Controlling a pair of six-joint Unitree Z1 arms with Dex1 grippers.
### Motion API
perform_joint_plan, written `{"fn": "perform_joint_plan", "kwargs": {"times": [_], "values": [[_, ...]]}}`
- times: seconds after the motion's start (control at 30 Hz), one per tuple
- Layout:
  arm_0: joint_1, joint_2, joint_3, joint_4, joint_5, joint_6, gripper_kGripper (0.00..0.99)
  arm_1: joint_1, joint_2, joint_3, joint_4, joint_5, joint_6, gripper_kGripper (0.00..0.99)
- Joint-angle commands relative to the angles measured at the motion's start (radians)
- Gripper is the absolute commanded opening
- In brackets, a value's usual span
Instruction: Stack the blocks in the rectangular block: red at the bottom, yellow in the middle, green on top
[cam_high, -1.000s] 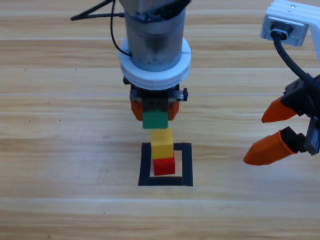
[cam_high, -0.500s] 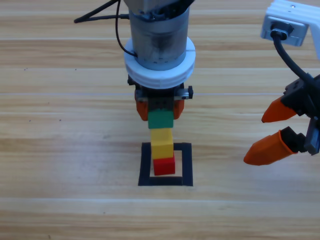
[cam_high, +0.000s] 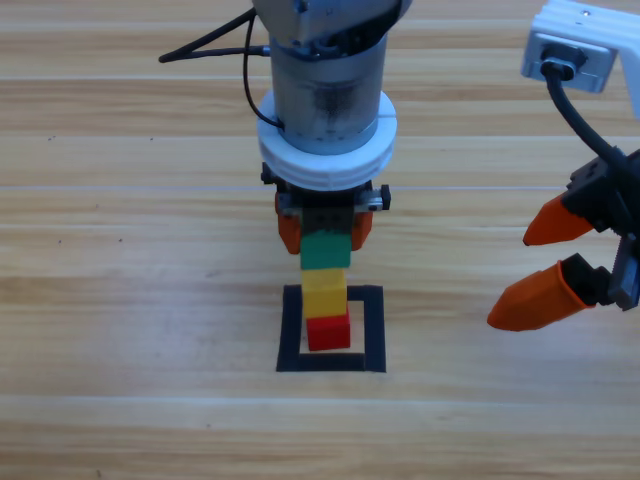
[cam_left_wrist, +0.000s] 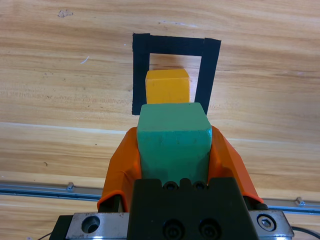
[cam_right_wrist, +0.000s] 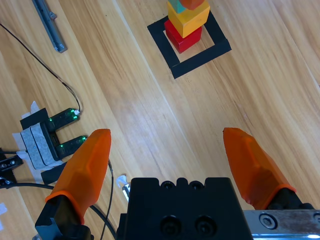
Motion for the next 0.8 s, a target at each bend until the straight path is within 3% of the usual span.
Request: {"fn": "perform_joint_plan", "kwargs": {"times": [0.03, 0.8], "values": [[0.012, 0.054, 0.005, 0.012, -0.007, -0.005, 0.092, -0.018, 0.034, 0.027, -0.018, 0.007, 0.003, 0.990], [0.033, 0.077, 0.019, 0.006, -0.016, 0.000, 0.091, -0.018, 0.034, 0.027, -0.019, 0.007, 0.003, 0.990]]}}
